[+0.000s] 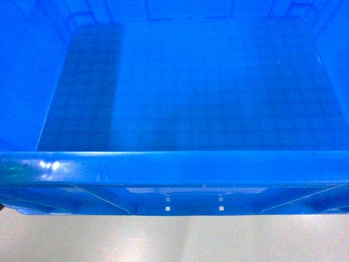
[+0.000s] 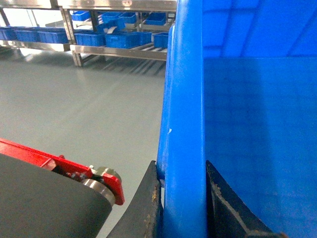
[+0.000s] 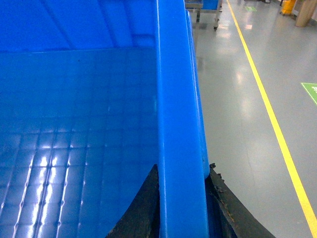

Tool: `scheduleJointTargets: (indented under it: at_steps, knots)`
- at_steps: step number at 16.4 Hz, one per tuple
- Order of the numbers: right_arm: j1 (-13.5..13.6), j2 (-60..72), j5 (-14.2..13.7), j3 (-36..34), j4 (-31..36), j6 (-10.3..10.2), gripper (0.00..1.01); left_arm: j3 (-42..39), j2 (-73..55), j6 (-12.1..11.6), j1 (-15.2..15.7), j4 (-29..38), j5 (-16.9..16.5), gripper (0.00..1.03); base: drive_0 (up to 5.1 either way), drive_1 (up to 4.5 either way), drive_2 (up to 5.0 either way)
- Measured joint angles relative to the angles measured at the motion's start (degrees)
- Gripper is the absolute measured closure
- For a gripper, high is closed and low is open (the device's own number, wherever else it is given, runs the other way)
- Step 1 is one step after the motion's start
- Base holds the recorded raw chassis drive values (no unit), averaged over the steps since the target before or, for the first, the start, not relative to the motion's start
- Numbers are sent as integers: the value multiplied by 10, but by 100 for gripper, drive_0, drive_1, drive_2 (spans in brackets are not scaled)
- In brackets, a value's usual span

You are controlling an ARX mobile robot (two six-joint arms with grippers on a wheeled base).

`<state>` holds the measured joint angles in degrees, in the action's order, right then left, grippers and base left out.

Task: Place box next to blue box on left shelf

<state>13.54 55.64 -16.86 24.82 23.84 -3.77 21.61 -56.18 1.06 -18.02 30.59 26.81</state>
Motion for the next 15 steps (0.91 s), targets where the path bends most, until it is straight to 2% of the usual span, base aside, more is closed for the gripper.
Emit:
scheduleJointTargets:
  at_steps: [11,12,15]
  knots:
    - [0,0,0,0,0,0,84,0,0,0,0,0,0,87,-142,-142,-142]
    - [0,-2,-1,0,-1,1,84,0,0,0,0,0,-2,87,0,0,0]
    - [0,-3,0,0,2,2,84,-1,3,0,-1,2,2,87,20,429,-390]
